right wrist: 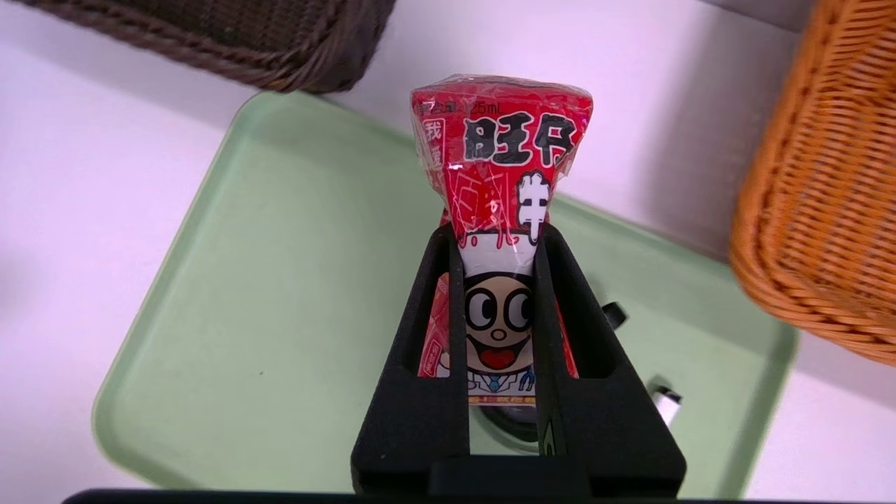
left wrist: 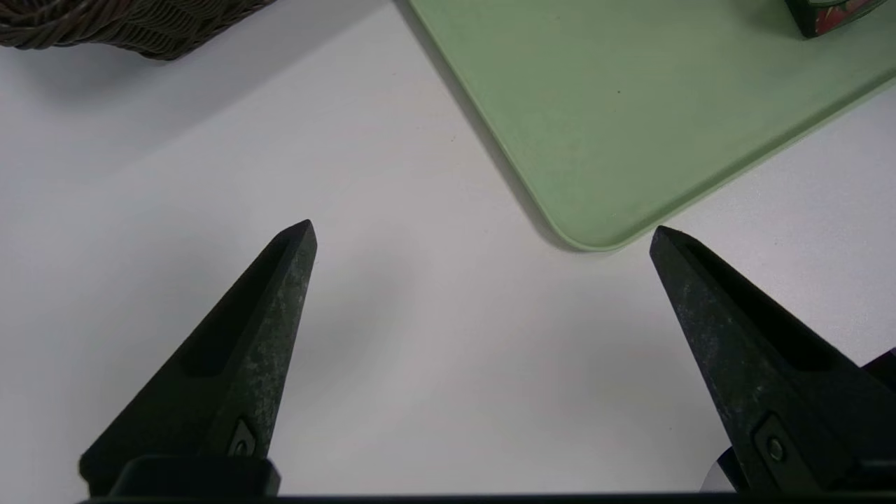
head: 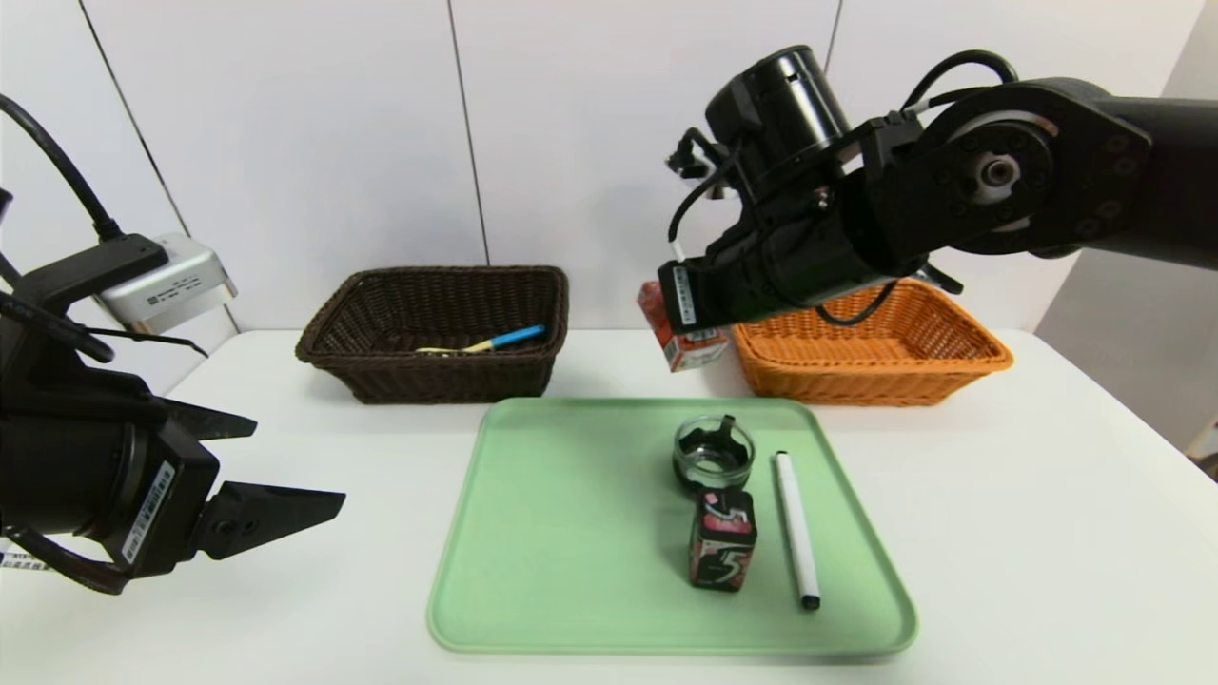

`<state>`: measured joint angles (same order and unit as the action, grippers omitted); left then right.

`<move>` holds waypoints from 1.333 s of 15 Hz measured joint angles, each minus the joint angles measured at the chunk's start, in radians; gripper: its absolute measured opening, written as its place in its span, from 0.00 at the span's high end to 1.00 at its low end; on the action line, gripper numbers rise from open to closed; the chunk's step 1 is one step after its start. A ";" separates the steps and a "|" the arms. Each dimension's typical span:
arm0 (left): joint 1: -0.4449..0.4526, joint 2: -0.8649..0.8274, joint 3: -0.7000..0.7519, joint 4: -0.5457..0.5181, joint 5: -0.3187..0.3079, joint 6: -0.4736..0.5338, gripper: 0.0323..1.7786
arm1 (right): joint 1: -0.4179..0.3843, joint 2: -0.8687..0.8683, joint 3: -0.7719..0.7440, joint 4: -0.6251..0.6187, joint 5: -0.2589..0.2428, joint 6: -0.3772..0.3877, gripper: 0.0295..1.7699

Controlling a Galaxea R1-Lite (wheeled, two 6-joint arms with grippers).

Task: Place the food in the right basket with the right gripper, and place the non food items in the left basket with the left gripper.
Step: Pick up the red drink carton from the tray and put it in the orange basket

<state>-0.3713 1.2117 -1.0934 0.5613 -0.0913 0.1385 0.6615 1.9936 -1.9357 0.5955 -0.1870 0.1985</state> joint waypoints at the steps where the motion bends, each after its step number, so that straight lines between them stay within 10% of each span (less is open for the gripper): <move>1: 0.000 0.000 0.000 0.000 0.000 0.000 0.05 | -0.025 -0.005 -0.001 0.000 0.000 0.000 0.85; 9: 0.000 0.002 0.003 0.000 0.000 -0.001 0.05 | -0.250 -0.024 -0.005 -0.074 0.000 -0.077 0.85; 20: 0.000 0.004 0.015 0.000 0.003 -0.007 0.05 | -0.374 -0.017 0.036 -0.081 -0.043 -0.693 0.85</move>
<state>-0.3713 1.2157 -1.0781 0.5613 -0.0879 0.1313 0.2877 1.9766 -1.9002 0.5147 -0.2298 -0.4945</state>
